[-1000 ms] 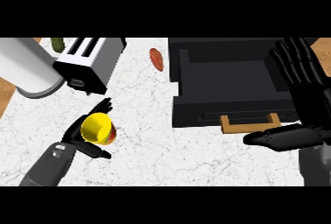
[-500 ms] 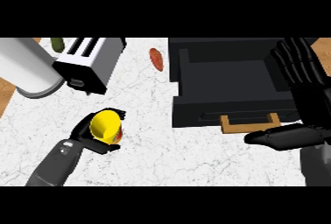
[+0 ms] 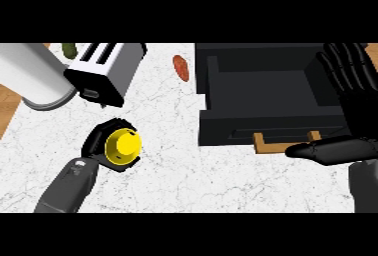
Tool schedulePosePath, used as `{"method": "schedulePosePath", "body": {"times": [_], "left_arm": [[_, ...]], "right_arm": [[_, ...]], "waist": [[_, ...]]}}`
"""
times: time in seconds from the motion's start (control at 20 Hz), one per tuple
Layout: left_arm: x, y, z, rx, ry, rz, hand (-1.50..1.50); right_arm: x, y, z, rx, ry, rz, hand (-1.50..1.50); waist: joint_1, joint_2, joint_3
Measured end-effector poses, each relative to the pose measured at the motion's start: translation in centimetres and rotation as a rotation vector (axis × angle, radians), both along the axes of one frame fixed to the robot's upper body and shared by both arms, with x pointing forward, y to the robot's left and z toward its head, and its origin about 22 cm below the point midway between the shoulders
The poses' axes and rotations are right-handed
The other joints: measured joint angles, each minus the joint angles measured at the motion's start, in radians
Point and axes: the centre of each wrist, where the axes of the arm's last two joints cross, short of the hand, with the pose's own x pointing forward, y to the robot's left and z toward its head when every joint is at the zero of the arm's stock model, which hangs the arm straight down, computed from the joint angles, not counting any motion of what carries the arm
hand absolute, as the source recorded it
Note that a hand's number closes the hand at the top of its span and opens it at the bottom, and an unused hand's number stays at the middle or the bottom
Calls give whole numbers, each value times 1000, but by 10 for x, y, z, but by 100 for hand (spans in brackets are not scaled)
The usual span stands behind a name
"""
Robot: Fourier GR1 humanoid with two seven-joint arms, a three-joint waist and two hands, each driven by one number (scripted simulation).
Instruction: Pick up the cup, place it into the drawer and close the drawer
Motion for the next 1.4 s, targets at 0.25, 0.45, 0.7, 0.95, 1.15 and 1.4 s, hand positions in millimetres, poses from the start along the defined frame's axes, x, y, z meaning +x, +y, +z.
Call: {"method": "schedulePosePath", "body": {"times": [0.25, 0.45, 0.7, 0.95, 1.15, 1.4], "left_arm": [[-12, 4, -10, -98, -54, 352, 150], [-1, 4, 0, -164, -101, 413, 150], [33, -27, 31, -198, -180, 335, 150], [69, -69, 82, -217, -257, 226, 150], [91, -105, 133, -204, -286, 151, 150], [106, -151, 195, -172, -300, 102, 150]], "right_arm": [[-3, -7, -2, 6, 5, -16, -150], [-7, -6, -5, 4, 6, -18, -150], [-9, -11, -9, -7, 16, -25, -150], [-13, -14, -7, -10, 24, -39, -150], [-12, -17, -8, -13, 25, -56, -150], [-5, -17, -9, -6, 18, -55, -150]], "waist": [[17, -6, 1], [18, -10, 3], [25, -16, 5], [38, -24, 6], [41, -25, 6], [36, -23, 6]]}}
